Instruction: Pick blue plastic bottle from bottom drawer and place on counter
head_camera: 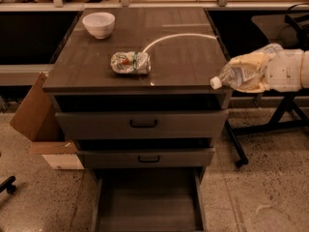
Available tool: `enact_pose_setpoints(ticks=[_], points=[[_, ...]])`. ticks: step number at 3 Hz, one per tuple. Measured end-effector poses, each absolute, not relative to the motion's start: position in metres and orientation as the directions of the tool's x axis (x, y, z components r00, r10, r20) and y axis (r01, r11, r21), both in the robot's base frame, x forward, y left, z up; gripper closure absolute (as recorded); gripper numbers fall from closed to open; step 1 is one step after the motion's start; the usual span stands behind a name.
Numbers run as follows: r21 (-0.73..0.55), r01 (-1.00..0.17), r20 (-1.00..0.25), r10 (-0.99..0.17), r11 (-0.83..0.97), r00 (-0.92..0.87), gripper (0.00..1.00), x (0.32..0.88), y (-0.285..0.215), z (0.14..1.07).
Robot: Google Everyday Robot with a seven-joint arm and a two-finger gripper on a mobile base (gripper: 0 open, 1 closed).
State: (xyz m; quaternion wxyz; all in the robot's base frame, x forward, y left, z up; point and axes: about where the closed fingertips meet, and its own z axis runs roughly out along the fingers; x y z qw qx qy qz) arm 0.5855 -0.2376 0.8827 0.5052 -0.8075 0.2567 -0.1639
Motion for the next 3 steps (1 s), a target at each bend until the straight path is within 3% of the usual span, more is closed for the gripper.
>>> enact_pose_setpoints(ticks=[2,3], points=[[-0.939,-0.092,0.097,-0.514,-0.33,0.852,1.0,0.627,-0.202,0.977],[-0.939,-0.092,0.097,-0.514,-0.33,0.852,1.0,0.627,-0.202,0.977]])
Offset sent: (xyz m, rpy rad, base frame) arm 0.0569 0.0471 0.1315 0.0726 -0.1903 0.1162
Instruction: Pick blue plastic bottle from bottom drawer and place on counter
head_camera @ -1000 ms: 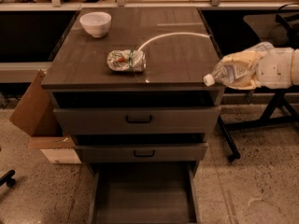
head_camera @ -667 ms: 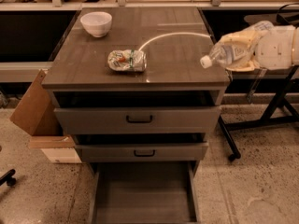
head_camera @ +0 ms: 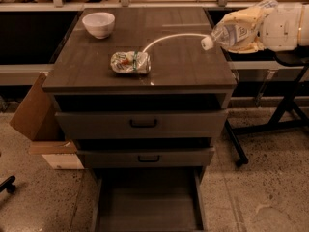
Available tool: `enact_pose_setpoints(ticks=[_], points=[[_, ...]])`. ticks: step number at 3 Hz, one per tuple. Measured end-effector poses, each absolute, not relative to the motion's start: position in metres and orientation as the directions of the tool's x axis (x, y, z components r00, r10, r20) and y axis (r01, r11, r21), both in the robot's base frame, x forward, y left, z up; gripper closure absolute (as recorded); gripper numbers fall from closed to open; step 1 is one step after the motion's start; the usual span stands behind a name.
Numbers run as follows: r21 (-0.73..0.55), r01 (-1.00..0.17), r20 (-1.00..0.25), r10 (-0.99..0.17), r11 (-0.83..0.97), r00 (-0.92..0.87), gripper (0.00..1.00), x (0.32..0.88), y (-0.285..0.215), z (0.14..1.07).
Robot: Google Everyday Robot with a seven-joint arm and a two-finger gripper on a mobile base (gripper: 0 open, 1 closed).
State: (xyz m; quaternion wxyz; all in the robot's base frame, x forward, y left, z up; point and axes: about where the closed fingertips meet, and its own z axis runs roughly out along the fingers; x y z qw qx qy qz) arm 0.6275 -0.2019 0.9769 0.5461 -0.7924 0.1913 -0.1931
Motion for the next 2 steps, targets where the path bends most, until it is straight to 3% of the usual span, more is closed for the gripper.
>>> enact_pose_setpoints(ticks=[2], points=[[-0.942,-0.185,0.009,-0.574,-0.279,0.819,1.0,0.661,-0.138,1.005]])
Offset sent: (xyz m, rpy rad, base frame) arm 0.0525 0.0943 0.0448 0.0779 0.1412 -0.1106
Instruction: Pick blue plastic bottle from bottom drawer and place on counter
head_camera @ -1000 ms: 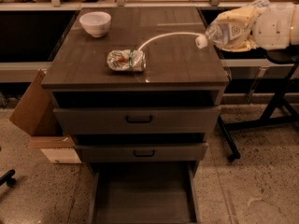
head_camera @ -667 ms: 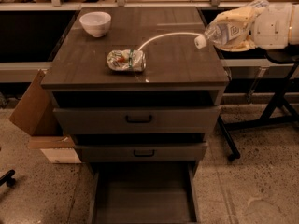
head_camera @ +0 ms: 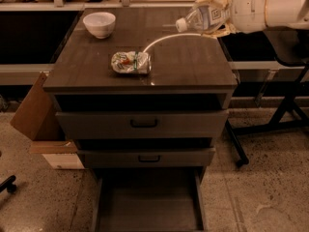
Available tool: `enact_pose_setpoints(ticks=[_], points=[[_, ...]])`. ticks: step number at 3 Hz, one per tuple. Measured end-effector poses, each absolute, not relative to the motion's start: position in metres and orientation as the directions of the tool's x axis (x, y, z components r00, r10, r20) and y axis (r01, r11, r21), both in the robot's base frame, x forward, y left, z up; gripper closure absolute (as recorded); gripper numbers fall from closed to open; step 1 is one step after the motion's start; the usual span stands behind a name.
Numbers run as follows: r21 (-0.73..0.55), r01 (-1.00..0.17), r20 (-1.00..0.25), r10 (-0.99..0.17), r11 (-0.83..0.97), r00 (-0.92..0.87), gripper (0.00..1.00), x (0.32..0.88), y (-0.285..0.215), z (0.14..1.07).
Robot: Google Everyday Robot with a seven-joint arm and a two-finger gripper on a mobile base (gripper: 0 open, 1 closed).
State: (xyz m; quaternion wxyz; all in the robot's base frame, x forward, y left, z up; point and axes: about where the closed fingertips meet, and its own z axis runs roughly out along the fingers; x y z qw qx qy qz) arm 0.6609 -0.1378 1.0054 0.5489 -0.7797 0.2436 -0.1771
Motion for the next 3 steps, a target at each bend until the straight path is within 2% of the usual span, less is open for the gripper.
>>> enact_pose_setpoints(ticks=[3], points=[[-0.904,-0.407,-0.274,-0.557,-0.129,0.784,1.0,0.722,-0.084,0.993]])
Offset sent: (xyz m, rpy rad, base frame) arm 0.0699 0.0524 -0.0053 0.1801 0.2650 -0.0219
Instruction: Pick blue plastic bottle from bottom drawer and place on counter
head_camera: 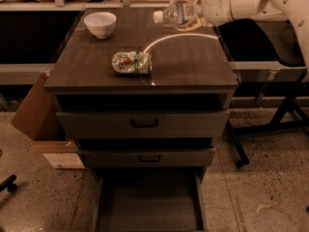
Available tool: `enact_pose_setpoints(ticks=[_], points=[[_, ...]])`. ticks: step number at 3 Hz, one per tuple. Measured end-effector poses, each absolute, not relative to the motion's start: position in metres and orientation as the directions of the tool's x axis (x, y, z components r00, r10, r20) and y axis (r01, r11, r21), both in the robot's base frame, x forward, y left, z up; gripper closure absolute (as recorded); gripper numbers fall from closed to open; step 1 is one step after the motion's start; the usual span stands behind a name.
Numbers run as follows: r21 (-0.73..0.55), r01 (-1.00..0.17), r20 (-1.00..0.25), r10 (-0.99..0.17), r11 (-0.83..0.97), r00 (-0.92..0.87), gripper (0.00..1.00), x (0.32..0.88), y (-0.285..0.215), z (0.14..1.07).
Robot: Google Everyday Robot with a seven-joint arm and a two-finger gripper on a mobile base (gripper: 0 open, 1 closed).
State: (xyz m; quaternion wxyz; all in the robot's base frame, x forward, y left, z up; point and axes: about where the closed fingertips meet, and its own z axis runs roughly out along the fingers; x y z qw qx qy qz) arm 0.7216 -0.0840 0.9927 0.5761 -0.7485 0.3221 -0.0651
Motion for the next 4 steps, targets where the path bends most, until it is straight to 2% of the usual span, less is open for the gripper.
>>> enact_pose_setpoints(ticks=[3,4], points=[[-0.846,-0.525,-0.41,-0.513,-0.095,0.754,1.0,0.751,-0.053,0.957],[-0.829,-0.551,-0.438,-0.502,-0.096,0.746,0.81,0.756,-0.048,0.941]])
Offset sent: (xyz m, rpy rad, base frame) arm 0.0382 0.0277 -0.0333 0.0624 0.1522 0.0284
